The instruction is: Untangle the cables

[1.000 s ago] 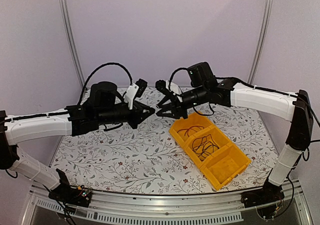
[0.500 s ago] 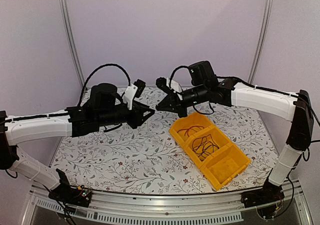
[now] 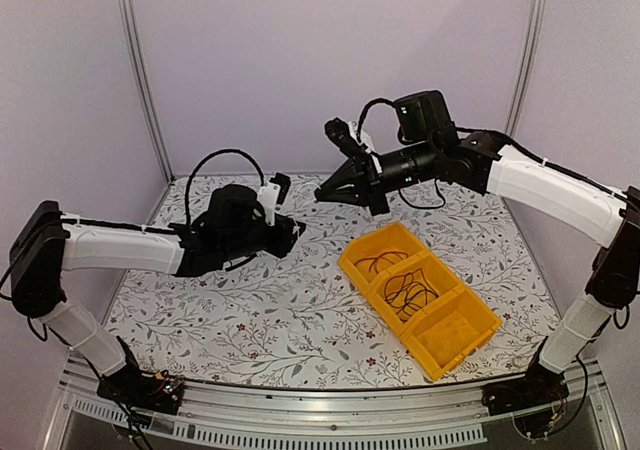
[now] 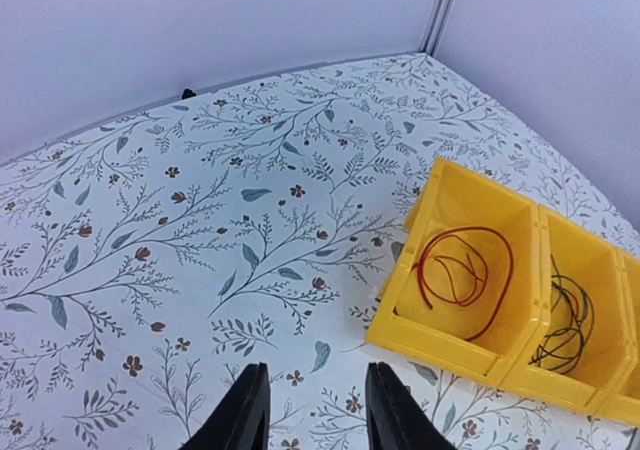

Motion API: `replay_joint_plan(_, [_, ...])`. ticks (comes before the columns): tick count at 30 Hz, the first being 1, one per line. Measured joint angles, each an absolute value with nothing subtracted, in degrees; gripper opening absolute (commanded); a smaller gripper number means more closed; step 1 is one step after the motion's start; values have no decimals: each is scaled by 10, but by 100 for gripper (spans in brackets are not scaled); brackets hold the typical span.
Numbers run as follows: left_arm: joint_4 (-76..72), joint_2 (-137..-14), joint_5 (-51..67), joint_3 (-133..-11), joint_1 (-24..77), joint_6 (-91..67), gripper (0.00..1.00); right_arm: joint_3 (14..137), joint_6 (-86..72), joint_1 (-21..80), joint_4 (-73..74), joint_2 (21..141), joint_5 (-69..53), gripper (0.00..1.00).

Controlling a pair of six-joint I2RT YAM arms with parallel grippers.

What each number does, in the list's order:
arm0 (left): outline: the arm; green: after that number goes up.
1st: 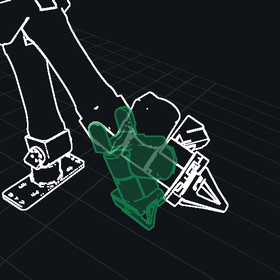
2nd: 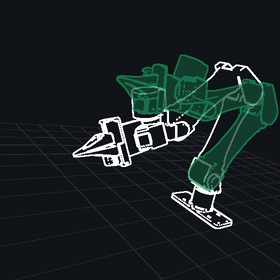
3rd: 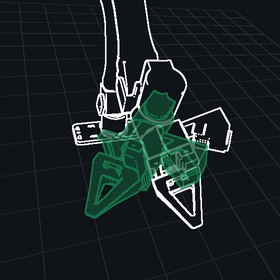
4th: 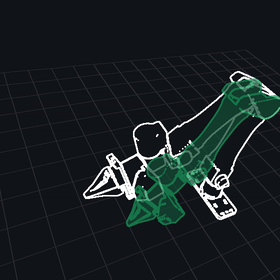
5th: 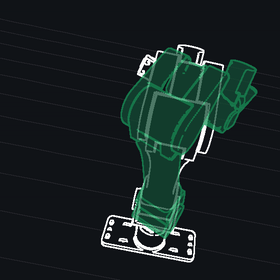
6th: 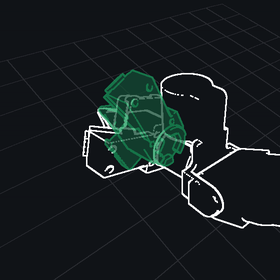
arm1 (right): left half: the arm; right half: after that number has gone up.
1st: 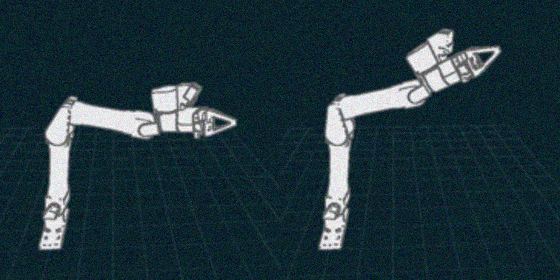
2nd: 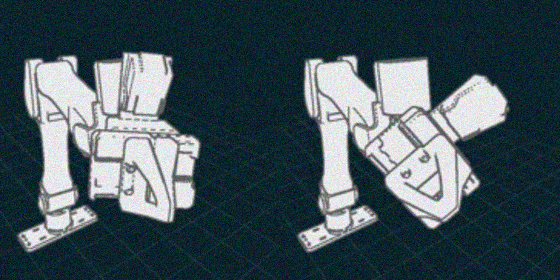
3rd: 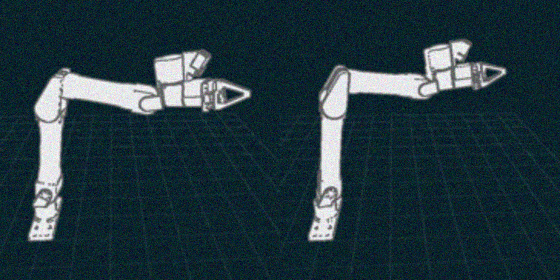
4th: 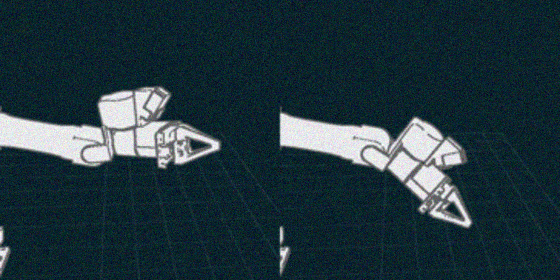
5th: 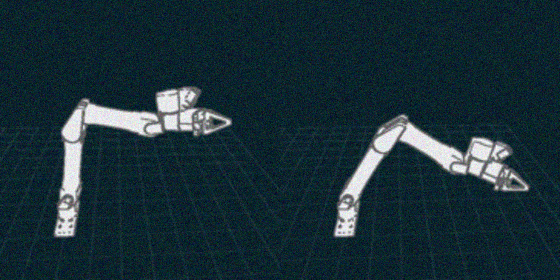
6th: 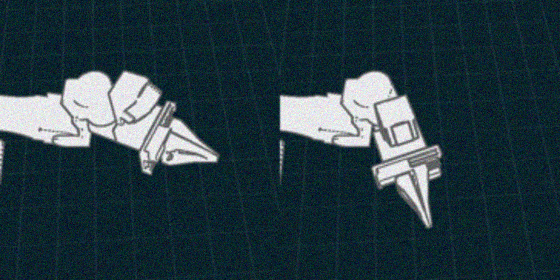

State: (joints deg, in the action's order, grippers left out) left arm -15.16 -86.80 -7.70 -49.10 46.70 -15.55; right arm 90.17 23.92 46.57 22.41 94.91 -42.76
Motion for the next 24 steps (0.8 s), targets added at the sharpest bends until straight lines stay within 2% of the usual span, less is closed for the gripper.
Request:
replay_joint_plan(11, [-214, -1054, -53, -517, 460, -189, 29, 1082, 236, 466, 299, 944, -464, 0])
replay_joint_plan(18, [-251, -1067, -49, -483, 458, -205, 29, 1187, 253, 457, 336, 935, -442, 0])
replay_joint_plan(24, [-263, -1044, -58, -411, 457, -215, 43, 1207, 253, 434, 335, 923, -425, 0])
